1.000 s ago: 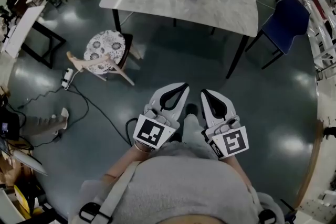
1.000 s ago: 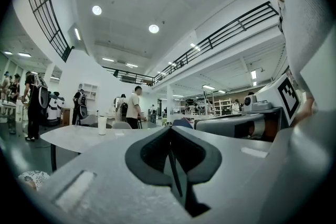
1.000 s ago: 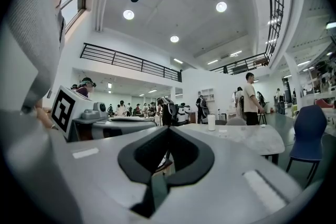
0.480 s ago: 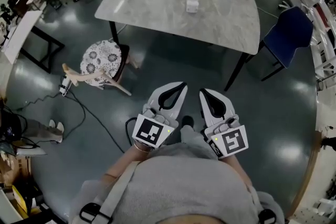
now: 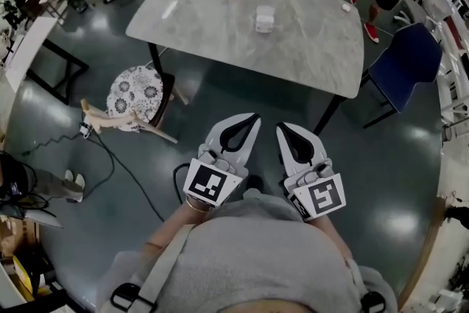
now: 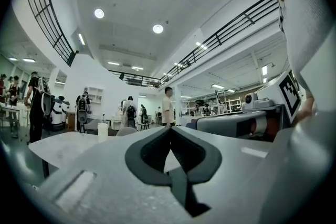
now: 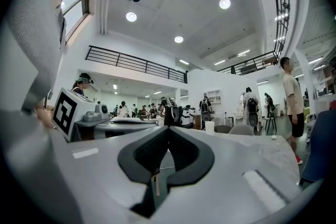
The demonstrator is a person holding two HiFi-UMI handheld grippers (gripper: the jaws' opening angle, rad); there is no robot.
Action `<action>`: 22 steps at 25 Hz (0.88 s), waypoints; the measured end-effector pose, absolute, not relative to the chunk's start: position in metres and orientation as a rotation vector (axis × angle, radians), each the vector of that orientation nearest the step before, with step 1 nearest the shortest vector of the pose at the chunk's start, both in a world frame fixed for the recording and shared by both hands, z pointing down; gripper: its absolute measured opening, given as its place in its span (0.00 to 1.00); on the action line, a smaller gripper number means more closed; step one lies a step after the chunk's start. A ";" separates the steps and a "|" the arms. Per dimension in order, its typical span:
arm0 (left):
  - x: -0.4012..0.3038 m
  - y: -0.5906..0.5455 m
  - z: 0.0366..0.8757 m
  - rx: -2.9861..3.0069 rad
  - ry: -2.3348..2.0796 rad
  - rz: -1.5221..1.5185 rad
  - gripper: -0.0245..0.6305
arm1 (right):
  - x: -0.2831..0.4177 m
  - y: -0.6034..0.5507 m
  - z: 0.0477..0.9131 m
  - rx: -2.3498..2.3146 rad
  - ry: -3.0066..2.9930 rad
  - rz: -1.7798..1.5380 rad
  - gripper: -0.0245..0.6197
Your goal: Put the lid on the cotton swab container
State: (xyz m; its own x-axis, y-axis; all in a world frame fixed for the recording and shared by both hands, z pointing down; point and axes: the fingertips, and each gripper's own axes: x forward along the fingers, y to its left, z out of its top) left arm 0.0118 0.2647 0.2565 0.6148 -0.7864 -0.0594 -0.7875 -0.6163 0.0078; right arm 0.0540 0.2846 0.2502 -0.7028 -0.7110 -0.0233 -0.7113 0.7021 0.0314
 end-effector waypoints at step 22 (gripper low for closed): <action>0.016 0.203 0.252 -2.785 1.406 0.098 0.03 | 0.050 0.228 0.252 -1.117 2.943 0.059 0.04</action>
State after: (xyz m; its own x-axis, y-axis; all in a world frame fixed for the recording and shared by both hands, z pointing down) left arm 0.0159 0.2034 0.2521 0.5924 -0.8030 -0.0651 -0.8043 -0.5941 0.0098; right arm 0.0496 0.2277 0.2520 -0.7484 -0.6633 -0.0066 -0.6630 0.7477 0.0374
